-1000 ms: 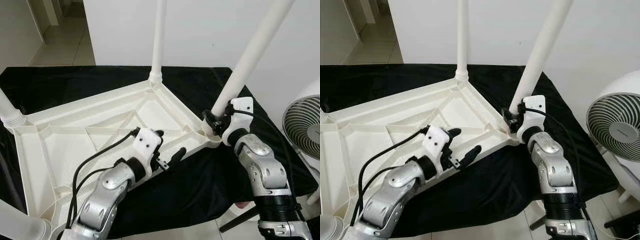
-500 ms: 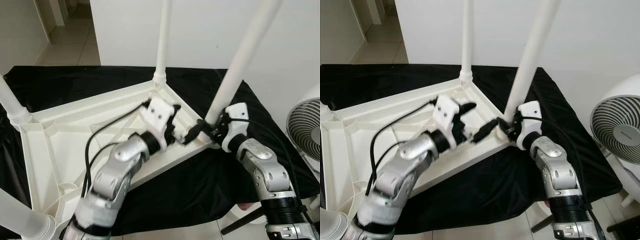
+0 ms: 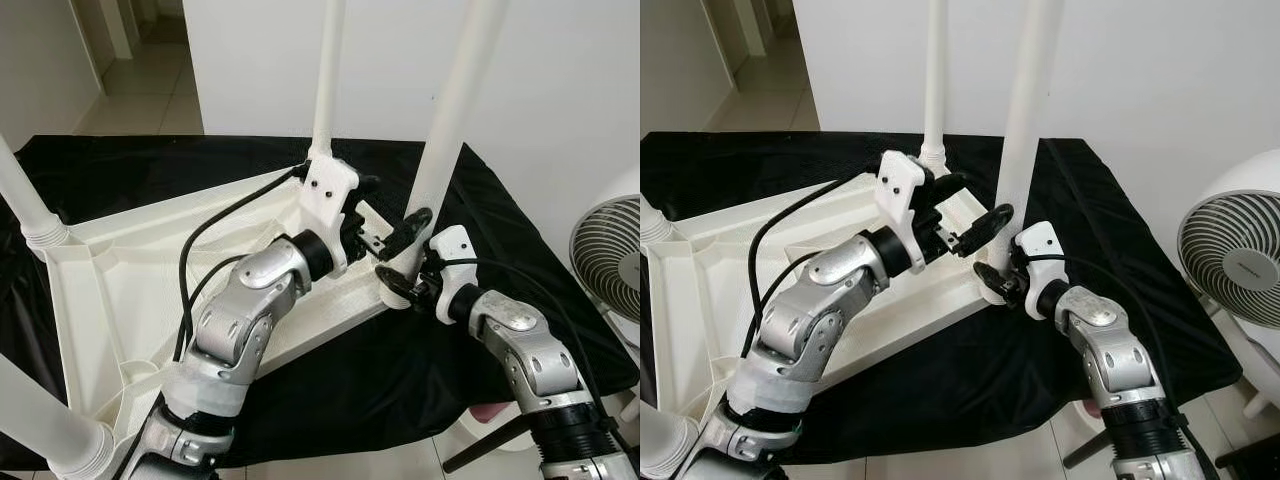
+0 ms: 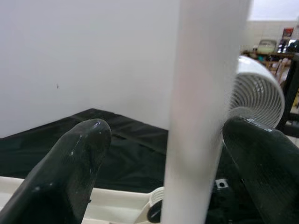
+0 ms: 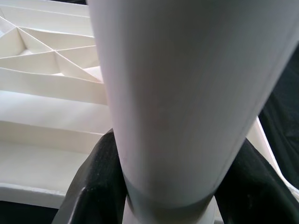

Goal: Building children table

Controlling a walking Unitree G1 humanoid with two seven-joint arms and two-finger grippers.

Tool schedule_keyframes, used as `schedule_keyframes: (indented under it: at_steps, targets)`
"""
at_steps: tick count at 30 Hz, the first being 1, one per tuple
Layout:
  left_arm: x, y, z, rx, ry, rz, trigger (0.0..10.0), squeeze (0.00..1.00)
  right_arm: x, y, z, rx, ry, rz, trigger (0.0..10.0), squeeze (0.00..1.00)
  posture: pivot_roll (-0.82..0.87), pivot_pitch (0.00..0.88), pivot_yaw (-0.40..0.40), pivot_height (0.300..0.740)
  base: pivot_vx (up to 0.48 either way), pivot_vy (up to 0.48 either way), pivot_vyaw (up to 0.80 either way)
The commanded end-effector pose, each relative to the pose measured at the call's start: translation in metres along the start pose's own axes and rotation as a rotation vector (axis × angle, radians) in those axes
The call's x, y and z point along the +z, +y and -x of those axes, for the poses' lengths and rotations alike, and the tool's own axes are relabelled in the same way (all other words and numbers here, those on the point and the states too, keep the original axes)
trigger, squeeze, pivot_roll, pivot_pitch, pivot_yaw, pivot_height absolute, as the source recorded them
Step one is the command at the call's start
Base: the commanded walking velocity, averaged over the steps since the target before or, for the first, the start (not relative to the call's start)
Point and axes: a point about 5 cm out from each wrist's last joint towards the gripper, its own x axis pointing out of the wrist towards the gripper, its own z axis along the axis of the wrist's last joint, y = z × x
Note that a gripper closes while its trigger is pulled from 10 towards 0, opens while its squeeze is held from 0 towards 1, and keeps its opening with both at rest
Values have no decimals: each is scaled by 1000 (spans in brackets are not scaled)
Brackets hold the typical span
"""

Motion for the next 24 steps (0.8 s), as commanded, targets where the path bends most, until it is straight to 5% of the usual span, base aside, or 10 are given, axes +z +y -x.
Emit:
schedule_keyframes:
  at_steps: [1, 21, 22, 23, 24]
  targets:
    - [-1, -6, -3, -102, 7, -14, 10000, 0, 0, 2, 0, 21, 7, 21, 10000, 0, 22, 21, -33, 740, 0, 0, 0]
    - [11, -8, -25, -215, 25, 23, 10000, 0, 0, 5, -4, 54, 13, 79, 10000, 0, 1, 0, 6, 740, 0, 0, 0]
    - [12, -9, -26, -231, 28, 49, 7922, 0, 1, 4, -3, 50, 8, 79, 10000, 0, -1, 0, 8, 740, 0, 0, 0]
    - [12, -9, -26, -231, 28, 49, 7922, 0, 1, 4, -3, 50, 8, 79, 10000, 0, -1, 0, 8, 740, 0, 0, 0]
    - [12, -9, -27, -246, 35, 81, 0, 0, 2, 3, -3, 42, 3, 79, 10000, 0, -2, 0, 9, 740, 0, 0, 0]
